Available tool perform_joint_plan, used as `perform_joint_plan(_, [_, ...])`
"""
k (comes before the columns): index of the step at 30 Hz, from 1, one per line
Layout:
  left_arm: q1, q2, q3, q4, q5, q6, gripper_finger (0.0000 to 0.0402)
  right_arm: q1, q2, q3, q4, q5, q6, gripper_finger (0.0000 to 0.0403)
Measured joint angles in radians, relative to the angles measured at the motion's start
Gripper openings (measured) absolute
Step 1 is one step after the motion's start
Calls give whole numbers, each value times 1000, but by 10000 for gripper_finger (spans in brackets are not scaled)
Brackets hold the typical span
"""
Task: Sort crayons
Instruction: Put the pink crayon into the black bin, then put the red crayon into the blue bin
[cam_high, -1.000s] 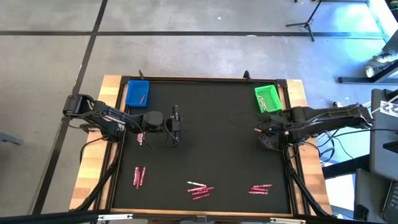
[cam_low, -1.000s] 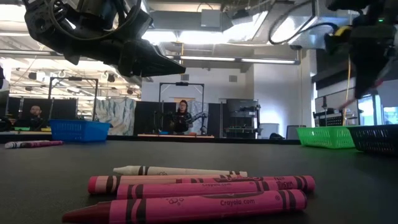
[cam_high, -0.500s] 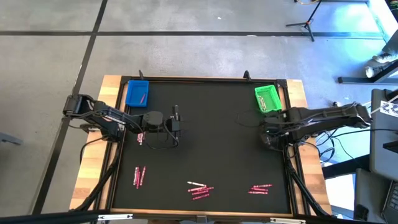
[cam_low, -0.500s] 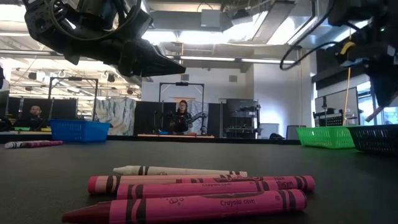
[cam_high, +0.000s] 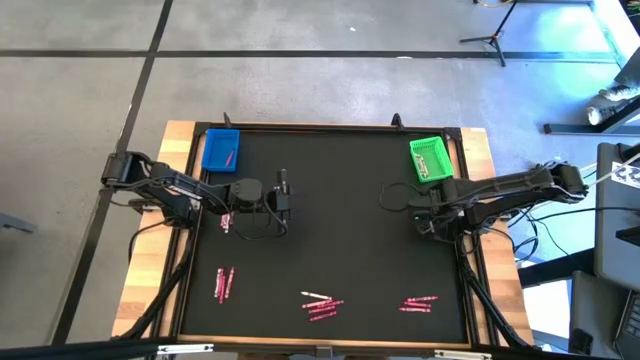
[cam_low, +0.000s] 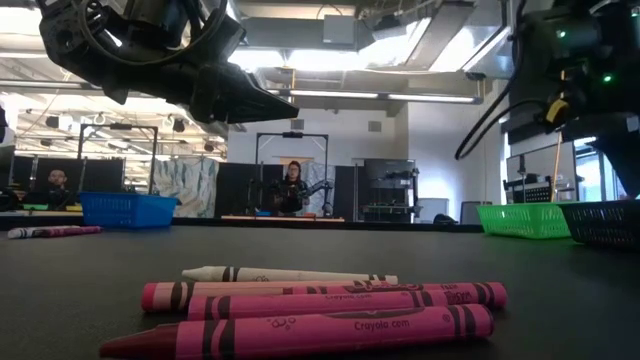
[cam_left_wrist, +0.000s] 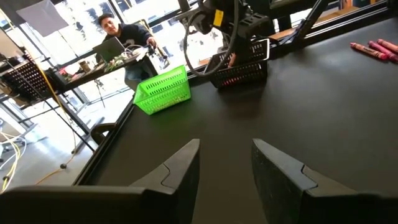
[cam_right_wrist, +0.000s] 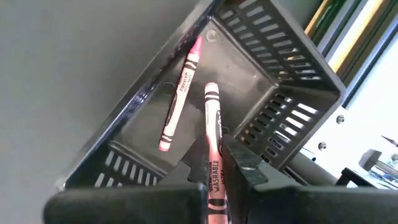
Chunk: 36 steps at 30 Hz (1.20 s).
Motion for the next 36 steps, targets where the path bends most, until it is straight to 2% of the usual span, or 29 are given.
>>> perform_joint_plan(11, [0, 0, 0, 0, 0, 0, 135, 0, 37, 6, 25, 30, -5, 84])
perform_joint_plan(17, [0, 0, 0, 4, 0, 0, 135, 0, 37, 48, 28, 6, -110, 93])
perform_joint_plan(20, [0, 0, 0, 6, 6, 0, 135, 1, 36, 95, 87, 41, -176, 93])
perform_joint_plan(24, [0, 0, 0, 5, 10, 0, 135, 1, 36, 113, 347, 115, -350, 94])
perform_joint_plan(30, [0, 0, 0, -13, 3, -10, 135, 0, 81, 83, 827, 166, -712, 94])
perform_joint_plan(33, [-1, -1, 4, -53, -111, -61, 135, 0, 125, 58, 1059, 167, -873, 94])
perform_joint_plan(36, [1, -30, 31, -208, -185, -163, 135, 0, 172, 54, 1224, 169, -1028, 94])
